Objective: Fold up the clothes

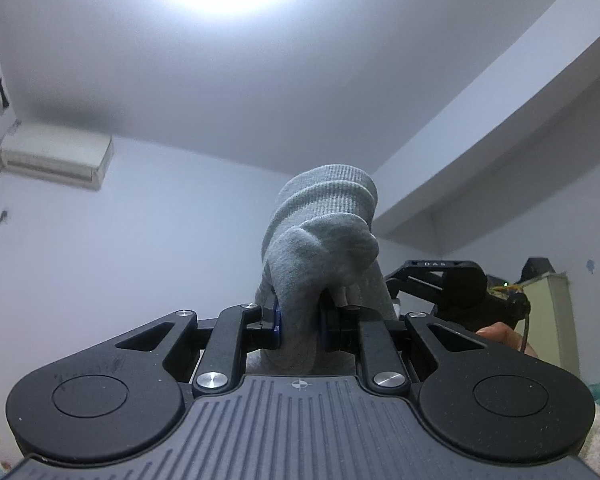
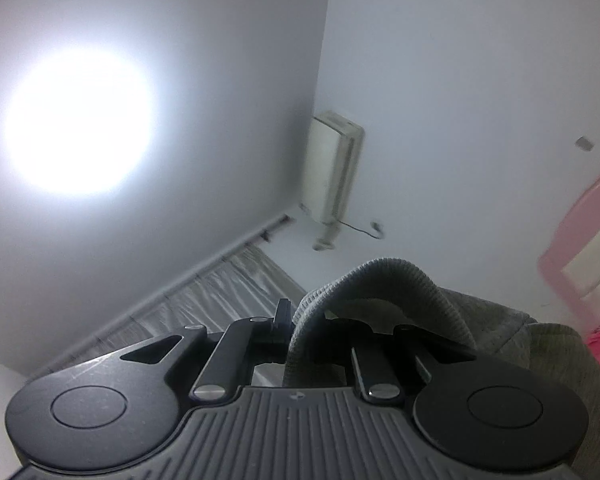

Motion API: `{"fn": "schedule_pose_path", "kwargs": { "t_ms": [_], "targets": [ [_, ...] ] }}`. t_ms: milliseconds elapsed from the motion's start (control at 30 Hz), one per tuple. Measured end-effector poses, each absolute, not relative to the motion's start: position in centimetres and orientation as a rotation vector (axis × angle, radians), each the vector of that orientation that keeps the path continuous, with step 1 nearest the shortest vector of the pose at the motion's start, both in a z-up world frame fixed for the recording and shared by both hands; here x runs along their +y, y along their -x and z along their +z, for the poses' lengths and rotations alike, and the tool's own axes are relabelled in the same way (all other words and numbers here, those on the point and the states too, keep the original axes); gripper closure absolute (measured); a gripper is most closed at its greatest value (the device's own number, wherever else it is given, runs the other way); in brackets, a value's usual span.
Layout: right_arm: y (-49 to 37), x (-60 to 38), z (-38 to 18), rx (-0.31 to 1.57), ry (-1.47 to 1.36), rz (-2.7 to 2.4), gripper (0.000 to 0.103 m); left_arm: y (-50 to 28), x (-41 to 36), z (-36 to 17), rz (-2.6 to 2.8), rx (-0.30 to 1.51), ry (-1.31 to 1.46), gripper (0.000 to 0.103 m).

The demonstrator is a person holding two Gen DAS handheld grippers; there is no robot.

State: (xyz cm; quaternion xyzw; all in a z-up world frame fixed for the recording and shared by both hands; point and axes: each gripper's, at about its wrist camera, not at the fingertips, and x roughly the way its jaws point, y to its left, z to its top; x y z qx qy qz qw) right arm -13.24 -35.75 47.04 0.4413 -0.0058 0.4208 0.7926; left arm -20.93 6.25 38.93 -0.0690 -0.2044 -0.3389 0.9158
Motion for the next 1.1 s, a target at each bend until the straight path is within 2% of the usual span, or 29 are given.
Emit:
{"fn": "schedule_pose_path", "kwargs": {
  "t_ms": [133,333,600,767,933,1100],
  "targets": [
    [11.8,-34.5,40.3,0.076,-0.931,0.883,0.092,19.3,6.9,33.9,-0.668,-0.275,0.151,0.088],
    [6.1,-30.6,23.8,0.307,-1.099,0.975,0.092,16.8,10.1,21.3,-0.538,-0.07,0.152,0.088],
    [-4.3,-17.2,1.5,0.706,-1.288,0.902,0.092,12.8,22.6,3.2,-0.212,0.304,0.385,0.088],
    [-9.5,-4.5,-9.8,0.917,-1.323,0.828,0.092,11.3,32.0,-4.3,-0.027,0.441,0.416,0.089],
    [-13.3,6.6,-17.6,1.09,-1.316,0.748,0.092,10.8,41.4,-9.2,0.124,0.568,0.456,0.09],
    [-16.1,16.0,-24.2,1.28,-1.145,0.674,0.09,12.4,46.2,-15.2,0.24,0.733,0.501,0.09]
  ]
}}
